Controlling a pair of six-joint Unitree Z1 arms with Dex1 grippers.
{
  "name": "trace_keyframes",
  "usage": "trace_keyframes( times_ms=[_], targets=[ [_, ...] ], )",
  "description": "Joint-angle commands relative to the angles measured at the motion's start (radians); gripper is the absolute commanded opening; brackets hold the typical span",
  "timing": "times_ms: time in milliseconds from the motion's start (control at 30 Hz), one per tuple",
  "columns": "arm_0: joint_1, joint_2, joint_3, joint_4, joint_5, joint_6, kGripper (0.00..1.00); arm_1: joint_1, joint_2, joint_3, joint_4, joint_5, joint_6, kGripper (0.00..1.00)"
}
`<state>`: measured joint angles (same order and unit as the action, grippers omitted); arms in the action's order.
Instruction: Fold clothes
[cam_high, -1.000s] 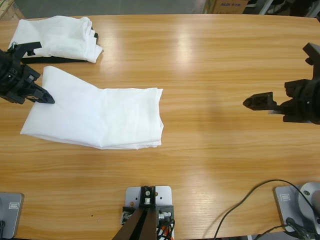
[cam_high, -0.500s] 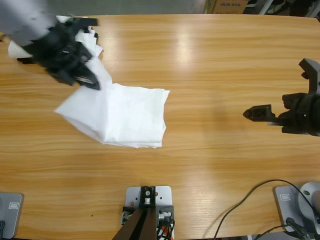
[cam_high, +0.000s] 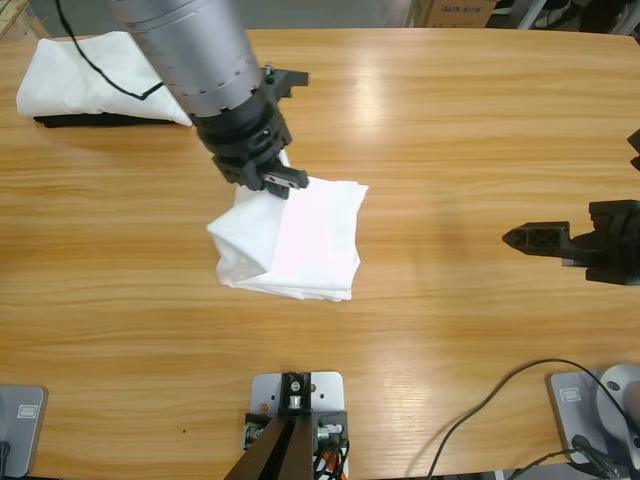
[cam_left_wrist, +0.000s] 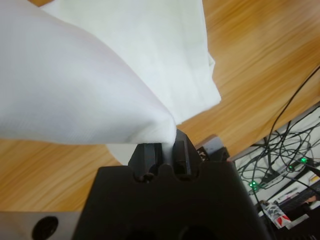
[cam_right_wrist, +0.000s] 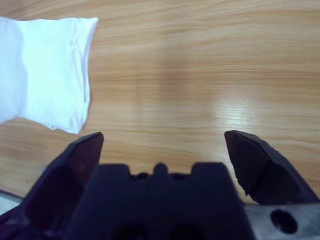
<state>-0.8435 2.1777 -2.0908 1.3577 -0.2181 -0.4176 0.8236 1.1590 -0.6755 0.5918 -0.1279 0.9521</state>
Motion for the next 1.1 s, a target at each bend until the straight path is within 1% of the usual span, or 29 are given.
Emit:
trace_keyframes(
  times_ms=[33, 67, 100, 133, 167, 200, 233, 300, 333, 367, 400, 433, 567, 633, 700, 733, 800, 833, 867, 900, 933, 967, 1000, 1033, 1067, 1100],
  targets=[
    [-0.036, 0.166, -0.128, 0.051, -0.032, -0.004, 0.000, 0.011, 0.042, 0.038, -0.024, 0.046, -0.024, 1.000],
    [-0.040, 0.183, -0.153, 0.052, -0.044, -0.002, 0.000, 0.011, 0.044, 0.038, -0.025, 0.047, -0.026, 1.000],
    [-0.047, 0.205, -0.189, 0.052, -0.067, 0.000, 0.162, 0.011, 0.044, 0.039, -0.027, 0.047, -0.027, 1.000],
    [-0.055, 0.230, -0.223, 0.052, -0.092, 0.001, 0.464, 0.011, 0.046, 0.038, -0.030, 0.047, -0.029, 0.999],
    [-0.063, 0.257, -0.260, 0.052, -0.115, 0.003, 0.615, 0.011, 0.049, 0.039, -0.031, 0.047, -0.030, 0.996],
    [-0.074, 0.282, -0.299, 0.052, -0.126, 0.004, 0.725, 0.011, 0.053, 0.039, -0.033, 0.048, -0.032, 0.996],
    [-0.088, 0.301, -0.331, 0.053, -0.128, 0.009, 0.757, 0.011, 0.057, 0.039, -0.034, 0.050, -0.033, 0.996],
    [-0.112, 0.328, -0.366, 0.054, -0.127, 0.014, 0.757, 0.011, 0.061, 0.039, -0.037, 0.051, -0.035, 0.996],
    [-0.122, 0.340, -0.378, 0.054, -0.129, 0.019, 0.778, 0.011, 0.061, 0.039, -0.038, 0.051, -0.035, 0.996],
    [-0.133, 0.351, -0.394, 0.055, -0.129, 0.047, 0.899, 0.011, 0.061, 0.039, -0.039, 0.050, -0.035, 0.996],
    [-0.141, 0.360, -0.405, 0.055, -0.129, 0.082, 0.974, 0.011, 0.063, 0.040, -0.040, 0.050, -0.035, 0.996],
    [-0.147, 0.366, -0.414, 0.055, -0.129, 0.084, 0.991, 0.011, 0.064, 0.040, -0.040, 0.051, -0.035, 0.996],
    [-0.155, 0.377, -0.470, 0.055, -0.130, 0.075, 1.000, 0.011, 0.068, 0.040, -0.047, 0.049, -0.035, 0.997],
    [-0.152, 0.355, -0.493, 0.072, -0.091, 0.070, 1.000, 0.011, 0.068, 0.040, -0.054, 0.047, -0.036, 1.000],
    [-0.120, 0.287, -0.488, 0.132, 0.005, 0.081, 0.997, 0.011, 0.065, 0.037, -0.062, 0.042, -0.049, 1.000],
    [-0.094, 0.240, -0.476, 0.144, 0.030, 0.091, 0.990, 0.011, 0.066, 0.035, -0.067, 0.041, -0.053, 1.000],
    [-0.035, 0.128, -0.418, 0.141, 0.089, 0.098, 0.975, 0.011, 0.065, 0.033, -0.083, 0.040, -0.066, 0.998],
    [0.000, 0.077, -0.390, 0.136, 0.097, 0.098, 0.964, 0.011, 0.060, 0.031, -0.084, 0.046, -0.067, 0.980],
    [0.031, 0.025, -0.351, 0.121, 0.103, 0.102, 0.960, 0.011, 0.048, 0.031, -0.097, 0.069, -0.067, 0.895],
    [0.060, -0.034, -0.276, 0.079, 0.105, 0.112, 0.919, 0.011, 0.035, 0.040, -0.147, 0.107, -0.072, 0.552],
    [0.086, -0.100, -0.155, 0.007, 0.102, 0.120, 0.853, 0.011, 0.034, 0.036, -0.166, 0.113, -0.099, 0.093],
    [0.109, -0.193, 0.044, -0.112, 0.098, 0.121, 0.633, 0.011, 0.044, 0.028, -0.165, 0.107, -0.119, 0.000],
    [0.119, -0.263, 0.206, -0.210, 0.096, 0.120, 0.529, 0.011, 0.061, 0.024, -0.164, 0.104, -0.122, 0.000],
    [0.120, -0.322, 0.348, -0.300, 0.084, 0.120, 0.492, 0.009, 0.072, 0.020, -0.167, 0.117, -0.124, 0.000],
    [0.111, -0.357, 0.452, -0.356, 0.070, 0.120, 0.471, 0.009, 0.082, 0.017, -0.177, 0.143, -0.132, 0.000],
    [0.091, -0.378, 0.525, -0.398, 0.055, 0.121, 0.471, 0.008, 0.091, 0.016, -0.205, 0.182, -0.149, 0.000]
  ],
)
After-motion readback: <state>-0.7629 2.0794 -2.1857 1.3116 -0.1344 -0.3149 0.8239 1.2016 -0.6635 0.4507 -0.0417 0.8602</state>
